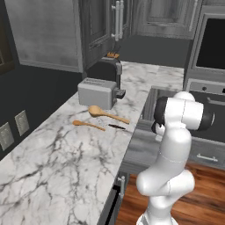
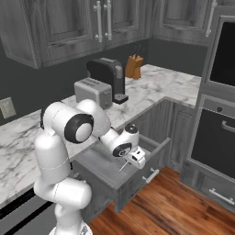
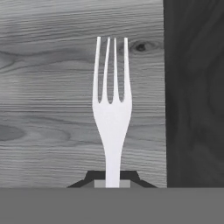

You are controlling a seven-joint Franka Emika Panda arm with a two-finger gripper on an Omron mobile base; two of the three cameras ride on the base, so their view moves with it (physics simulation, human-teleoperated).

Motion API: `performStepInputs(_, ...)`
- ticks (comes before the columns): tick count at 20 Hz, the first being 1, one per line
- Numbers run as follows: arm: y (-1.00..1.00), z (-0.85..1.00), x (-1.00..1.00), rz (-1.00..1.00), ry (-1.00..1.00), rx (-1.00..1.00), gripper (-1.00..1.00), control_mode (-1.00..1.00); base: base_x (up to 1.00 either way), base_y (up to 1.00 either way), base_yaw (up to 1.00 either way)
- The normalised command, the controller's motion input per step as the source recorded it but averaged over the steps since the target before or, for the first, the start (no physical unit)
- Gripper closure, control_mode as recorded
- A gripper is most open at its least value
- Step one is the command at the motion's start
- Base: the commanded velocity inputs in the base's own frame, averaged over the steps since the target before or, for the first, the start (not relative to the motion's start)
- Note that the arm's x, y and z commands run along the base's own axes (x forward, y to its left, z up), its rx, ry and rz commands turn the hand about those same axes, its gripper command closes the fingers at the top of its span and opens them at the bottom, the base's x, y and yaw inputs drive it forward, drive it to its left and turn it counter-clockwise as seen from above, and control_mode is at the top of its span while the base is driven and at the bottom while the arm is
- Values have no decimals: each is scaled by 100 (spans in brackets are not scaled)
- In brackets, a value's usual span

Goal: Organize the utensils by type. Pick up the wooden spoons from the counter and place them in the open cabinet. Then pick up the metallic utensils from the counter and place them in the open drawer.

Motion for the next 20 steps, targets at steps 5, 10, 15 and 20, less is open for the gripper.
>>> performStepInputs(5, -46, -4, -25, -3, 0, 0, 100, -100, 0, 0, 0)
performStepInputs(10, -45, -6, -27, -3, 0, 0, 100, -100, 0, 0, 0)
performStepInputs(15, -36, -10, -2, -5, 0, 0, 100, -100, 0, 0, 0)
performStepInputs(20, -40, -9, -15, 0, 0, 0, 100, -100, 0, 0, 0)
